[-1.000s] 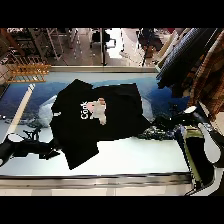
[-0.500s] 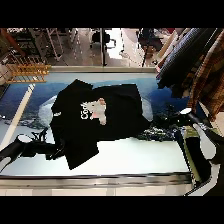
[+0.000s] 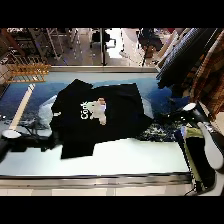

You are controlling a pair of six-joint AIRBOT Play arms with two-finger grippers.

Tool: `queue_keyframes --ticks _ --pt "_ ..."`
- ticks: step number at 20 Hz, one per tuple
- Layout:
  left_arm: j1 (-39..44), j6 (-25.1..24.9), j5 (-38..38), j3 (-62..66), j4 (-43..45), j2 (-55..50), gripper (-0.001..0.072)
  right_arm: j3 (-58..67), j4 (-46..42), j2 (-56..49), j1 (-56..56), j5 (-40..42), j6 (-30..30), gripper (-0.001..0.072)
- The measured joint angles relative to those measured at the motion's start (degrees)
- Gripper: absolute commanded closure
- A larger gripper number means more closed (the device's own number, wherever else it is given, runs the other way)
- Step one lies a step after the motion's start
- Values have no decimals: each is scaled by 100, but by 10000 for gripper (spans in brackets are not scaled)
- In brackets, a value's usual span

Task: Fold the clothes and pants, and hang the long-sleeved shirts on hangers.

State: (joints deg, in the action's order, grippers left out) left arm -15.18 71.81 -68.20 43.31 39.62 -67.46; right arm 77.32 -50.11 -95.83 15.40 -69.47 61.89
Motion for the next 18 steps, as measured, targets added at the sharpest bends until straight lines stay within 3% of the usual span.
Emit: queue_keyframes --ticks 5,7,11,15,18 --pt "-1298 -269 -782 1733 -1335 1432 703 192 -214 2393 4 -280 -118 699" --pt "-2079 -376 -564 2660 -2321 1934 703 518 -254 3484 7 -103 -140 699" --pt "-3779 -476 560 4402 -3982 2555 703 1563 -286 5254 7 702 -155 699" --pt "-4964 -529 1091 5604 -5252 2581 703 2581 -302 5869 7 1333 -157 699" --pt "-5270 -608 922 5930 -5333 2337 702 2927 -284 5731 7 1484 -153 699"
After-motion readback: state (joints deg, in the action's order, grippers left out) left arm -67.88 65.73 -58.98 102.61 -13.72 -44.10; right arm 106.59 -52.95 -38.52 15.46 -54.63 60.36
